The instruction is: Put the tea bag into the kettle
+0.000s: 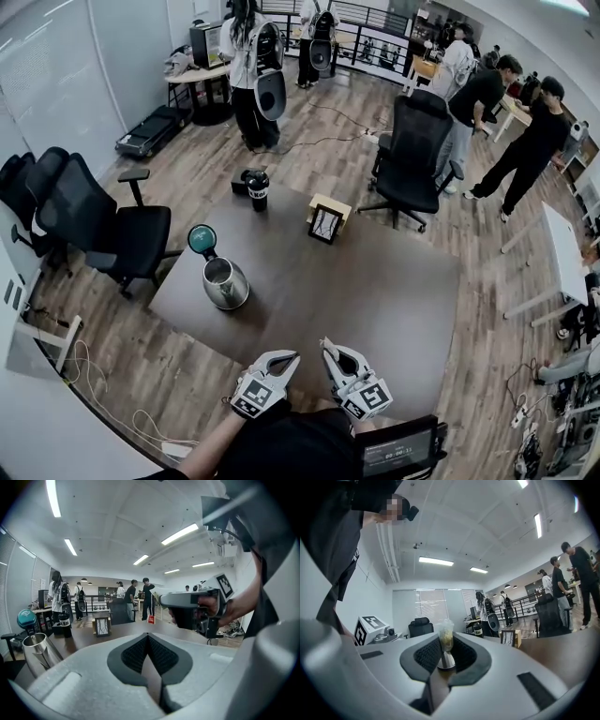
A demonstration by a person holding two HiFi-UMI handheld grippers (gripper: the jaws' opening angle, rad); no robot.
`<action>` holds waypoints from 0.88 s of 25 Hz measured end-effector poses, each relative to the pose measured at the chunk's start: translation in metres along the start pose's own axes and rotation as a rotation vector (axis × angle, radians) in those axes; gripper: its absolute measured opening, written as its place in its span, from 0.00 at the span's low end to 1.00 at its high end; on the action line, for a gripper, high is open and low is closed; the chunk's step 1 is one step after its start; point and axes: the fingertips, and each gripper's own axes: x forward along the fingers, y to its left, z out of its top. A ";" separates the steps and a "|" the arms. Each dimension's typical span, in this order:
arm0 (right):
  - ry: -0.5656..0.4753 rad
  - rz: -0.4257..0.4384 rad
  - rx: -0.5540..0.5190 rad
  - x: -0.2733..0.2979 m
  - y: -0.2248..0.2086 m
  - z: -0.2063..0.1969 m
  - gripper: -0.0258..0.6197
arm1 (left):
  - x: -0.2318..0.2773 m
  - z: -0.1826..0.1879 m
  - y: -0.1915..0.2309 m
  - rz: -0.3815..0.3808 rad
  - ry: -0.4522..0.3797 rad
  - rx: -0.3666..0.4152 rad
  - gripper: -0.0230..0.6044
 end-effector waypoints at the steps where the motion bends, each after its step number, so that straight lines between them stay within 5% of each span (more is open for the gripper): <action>1: 0.000 0.005 -0.003 0.003 0.003 0.000 0.11 | -0.002 0.000 0.003 0.003 -0.003 0.003 0.03; 22: 0.040 0.162 -0.026 0.067 0.053 -0.008 0.11 | -0.060 -0.022 0.054 0.167 -0.009 -0.052 0.03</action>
